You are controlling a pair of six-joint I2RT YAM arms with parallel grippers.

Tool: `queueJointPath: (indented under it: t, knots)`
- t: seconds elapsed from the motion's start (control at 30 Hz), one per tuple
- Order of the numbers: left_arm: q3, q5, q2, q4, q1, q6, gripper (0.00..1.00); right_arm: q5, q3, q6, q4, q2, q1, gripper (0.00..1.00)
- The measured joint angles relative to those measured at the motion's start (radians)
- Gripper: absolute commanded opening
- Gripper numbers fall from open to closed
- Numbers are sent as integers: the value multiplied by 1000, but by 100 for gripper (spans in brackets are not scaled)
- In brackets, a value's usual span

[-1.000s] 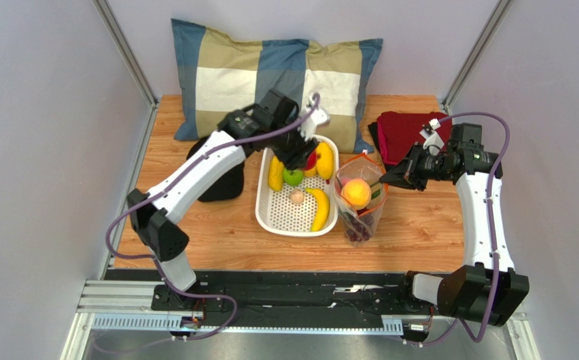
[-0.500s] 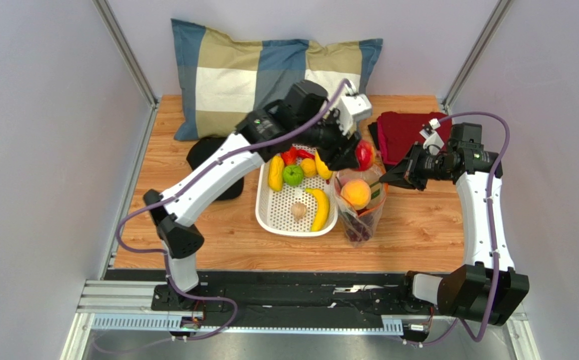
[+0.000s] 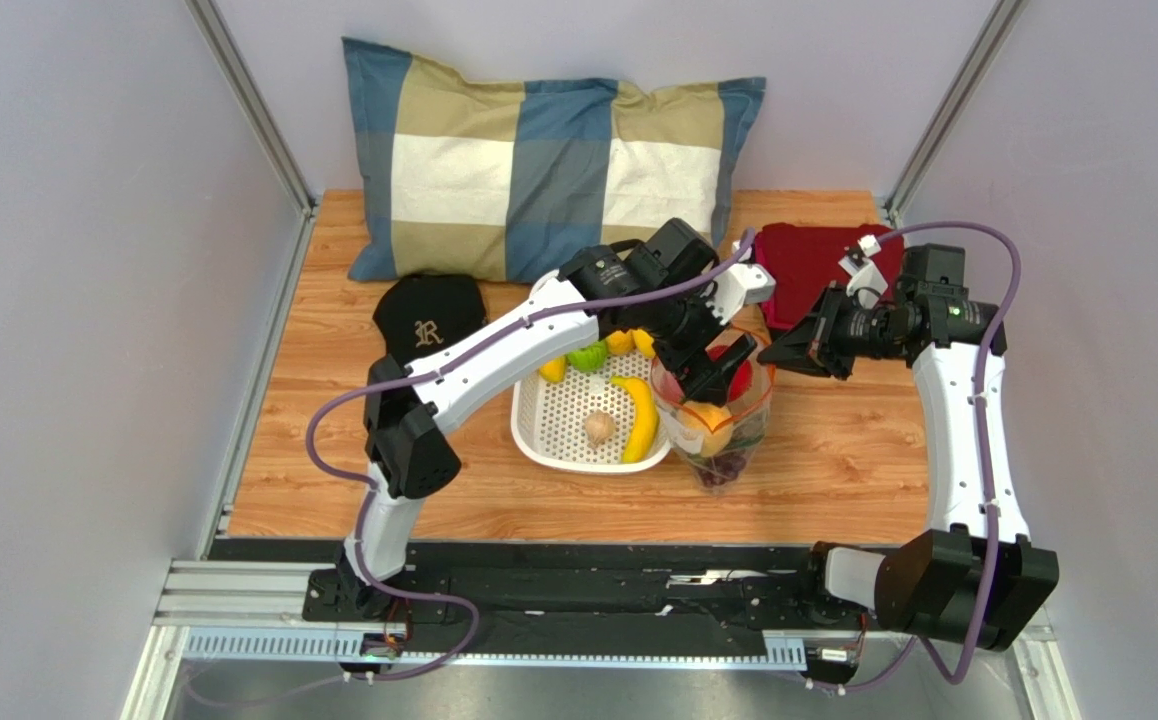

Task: Place the food in the zip-top bag and seal the zipper
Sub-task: Place the fake fruit in the zipper food storage bag, then adjust the zipper food storage bag at the center of the board.

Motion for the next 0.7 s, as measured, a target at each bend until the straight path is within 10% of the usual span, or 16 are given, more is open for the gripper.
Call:
queueJointPath:
  t: [0.43,0.7]
  knots:
    - [-107,-71,-337,31,78,48,89,-1,0,-21,-7,-14,-2,0]
    - [-107,42,-174,24,121,-3,82,-3,-45,-22,-5,-104,-14,0]
